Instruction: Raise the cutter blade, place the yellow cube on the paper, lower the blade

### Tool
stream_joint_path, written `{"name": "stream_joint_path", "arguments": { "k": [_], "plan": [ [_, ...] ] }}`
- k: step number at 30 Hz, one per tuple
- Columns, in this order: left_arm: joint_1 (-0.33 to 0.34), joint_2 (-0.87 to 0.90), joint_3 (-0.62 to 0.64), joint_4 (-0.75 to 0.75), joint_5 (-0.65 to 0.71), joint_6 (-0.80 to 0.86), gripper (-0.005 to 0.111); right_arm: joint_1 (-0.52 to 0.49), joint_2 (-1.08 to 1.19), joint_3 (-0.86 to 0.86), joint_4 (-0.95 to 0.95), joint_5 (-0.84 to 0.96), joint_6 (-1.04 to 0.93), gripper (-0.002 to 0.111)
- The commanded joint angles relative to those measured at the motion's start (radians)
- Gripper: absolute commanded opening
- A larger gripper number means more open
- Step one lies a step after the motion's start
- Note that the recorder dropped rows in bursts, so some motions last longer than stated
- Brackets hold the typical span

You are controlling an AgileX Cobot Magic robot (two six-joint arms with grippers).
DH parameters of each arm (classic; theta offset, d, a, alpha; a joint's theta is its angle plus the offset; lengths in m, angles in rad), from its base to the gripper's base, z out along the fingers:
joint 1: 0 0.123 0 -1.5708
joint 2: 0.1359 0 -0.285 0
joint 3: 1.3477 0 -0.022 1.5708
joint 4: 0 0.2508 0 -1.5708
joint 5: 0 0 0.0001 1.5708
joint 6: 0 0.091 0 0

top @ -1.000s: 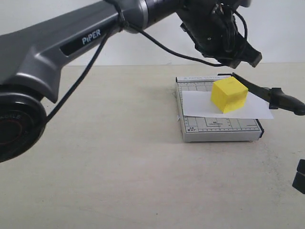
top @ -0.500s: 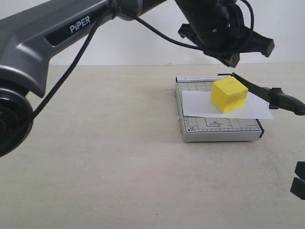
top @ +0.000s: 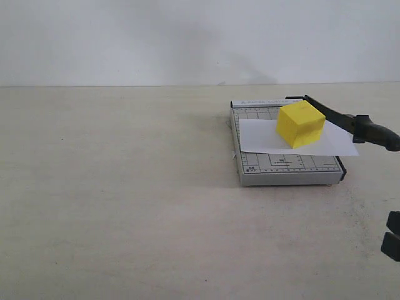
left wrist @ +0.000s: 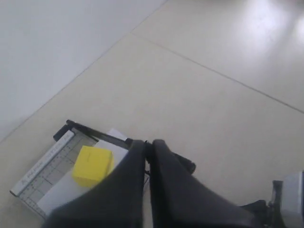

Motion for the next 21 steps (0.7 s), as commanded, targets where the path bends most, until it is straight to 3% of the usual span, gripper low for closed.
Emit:
{"name": "stream_joint_path", "arguments": {
  "k": [1,4,7,11,13,17,21],
  "plan": [
    [-0.007,-0.128,-0.003,0.000,0.005,0.034,0.004,0.000,-0.001,-0.001,-0.012,-0.004,-0.002,0.000],
    [-0.007,-0.203,0.027,0.115,0.028,0.028,0.004,0.000,-0.001,-0.001,-0.012,-0.004,-0.002,0.000],
    [0.020,-0.326,0.193,0.201,0.010,0.013,0.004,0.000,-0.001,-0.001,-0.012,-0.004,-0.002,0.000],
    [0.100,-0.587,0.624,0.265,-0.143,-0.011,0.004,0.000,-0.001,-0.001,-0.014,-0.005,0.009,0.000],
    [0.164,-0.748,0.885,0.265,-0.287,-0.016,0.004,0.000,-0.001,-0.001,-0.021,-0.005,0.018,0.000],
    [0.238,-1.004,1.291,0.261,-0.548,-0.047,0.004,0.000,-0.001,-0.001,-0.025,-0.005,0.018,0.000],
    [0.260,-1.252,1.559,0.261,-0.562,-0.151,0.004,0.000,-0.001,-0.001,-0.025,-0.005,0.021,0.000]
  ]
}}
